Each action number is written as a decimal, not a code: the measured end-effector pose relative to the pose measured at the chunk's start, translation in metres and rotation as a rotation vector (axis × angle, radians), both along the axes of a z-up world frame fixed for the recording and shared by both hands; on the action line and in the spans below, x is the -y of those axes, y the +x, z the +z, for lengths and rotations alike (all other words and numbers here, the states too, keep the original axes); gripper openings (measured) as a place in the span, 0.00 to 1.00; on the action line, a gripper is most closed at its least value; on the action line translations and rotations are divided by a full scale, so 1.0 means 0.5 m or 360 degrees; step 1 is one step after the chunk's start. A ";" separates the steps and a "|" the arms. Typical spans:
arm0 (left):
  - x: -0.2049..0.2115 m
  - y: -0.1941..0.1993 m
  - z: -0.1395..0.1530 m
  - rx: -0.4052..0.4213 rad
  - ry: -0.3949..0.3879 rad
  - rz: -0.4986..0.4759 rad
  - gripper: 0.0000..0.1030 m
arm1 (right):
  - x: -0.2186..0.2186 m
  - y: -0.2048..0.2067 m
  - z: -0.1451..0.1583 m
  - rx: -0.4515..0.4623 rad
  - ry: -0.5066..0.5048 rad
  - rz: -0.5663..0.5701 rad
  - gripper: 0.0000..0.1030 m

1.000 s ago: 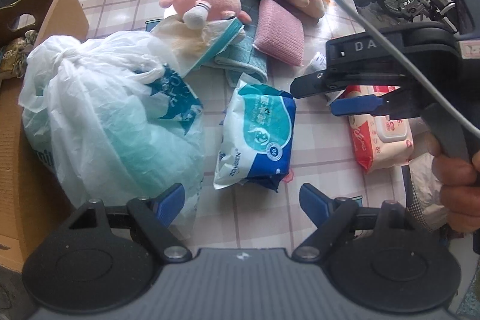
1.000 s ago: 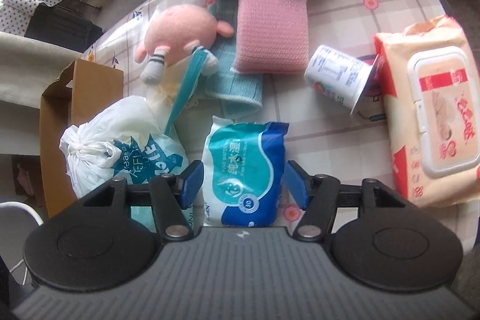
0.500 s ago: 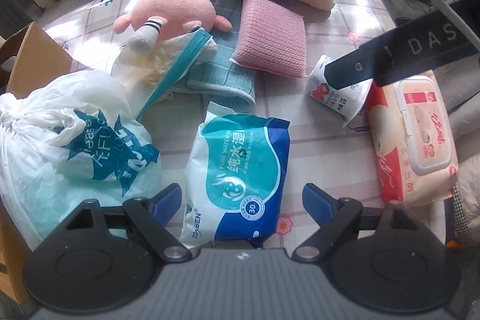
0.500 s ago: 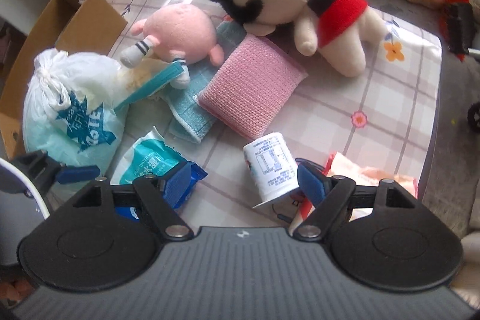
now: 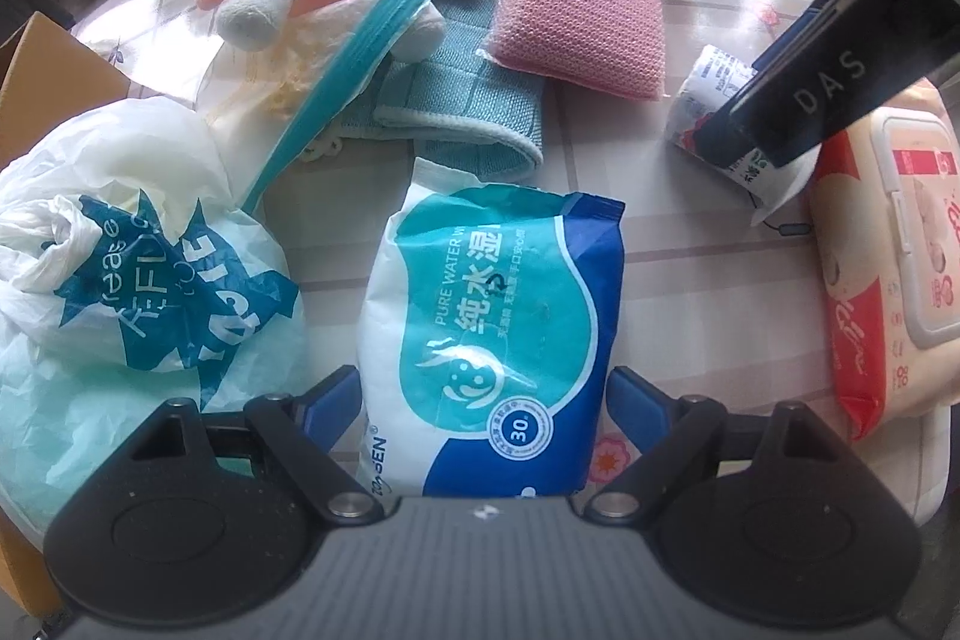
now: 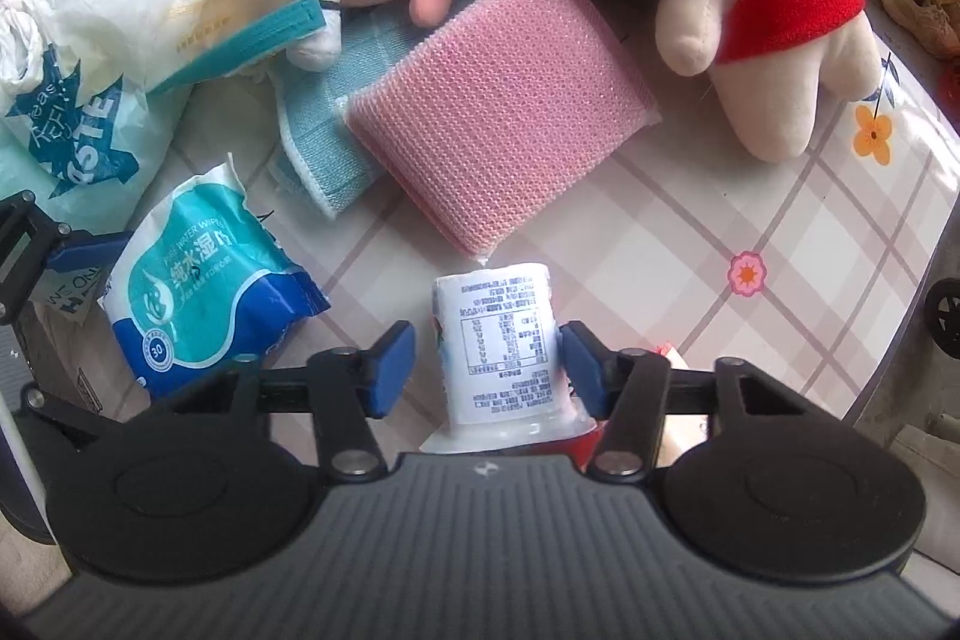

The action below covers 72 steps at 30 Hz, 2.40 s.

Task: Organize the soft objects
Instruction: 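Grasp the white yogurt cup with the right gripper, then grasp the wipes pack with the left gripper while the right holds the yogurt cup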

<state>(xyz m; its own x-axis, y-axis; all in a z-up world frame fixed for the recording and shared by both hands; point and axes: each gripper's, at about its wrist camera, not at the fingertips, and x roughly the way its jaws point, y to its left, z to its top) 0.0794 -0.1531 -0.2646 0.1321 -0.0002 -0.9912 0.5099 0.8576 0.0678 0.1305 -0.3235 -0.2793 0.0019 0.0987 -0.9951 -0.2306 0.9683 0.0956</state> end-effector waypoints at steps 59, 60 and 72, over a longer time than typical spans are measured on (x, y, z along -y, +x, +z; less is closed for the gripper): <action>-0.035 -0.050 -0.016 -0.0091 0.0028 -0.0057 0.87 | 0.036 0.024 -0.013 -0.0327 0.0688 0.0452 0.59; -0.035 -0.048 -0.016 -0.0094 0.0028 -0.0058 0.87 | 0.054 0.027 -0.013 -0.0329 0.0709 0.0391 0.60; -0.033 -0.042 -0.017 -0.0113 0.0026 -0.0067 0.87 | 0.134 0.045 0.018 -0.0182 0.0499 0.0219 0.76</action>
<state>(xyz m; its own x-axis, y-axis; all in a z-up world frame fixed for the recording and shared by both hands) 0.0582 -0.1364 -0.2732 0.0616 0.0119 -0.9980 0.5497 0.8342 0.0438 0.1530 -0.3906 -0.2703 -0.1420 0.3909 -0.9094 -0.3273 0.8485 0.4158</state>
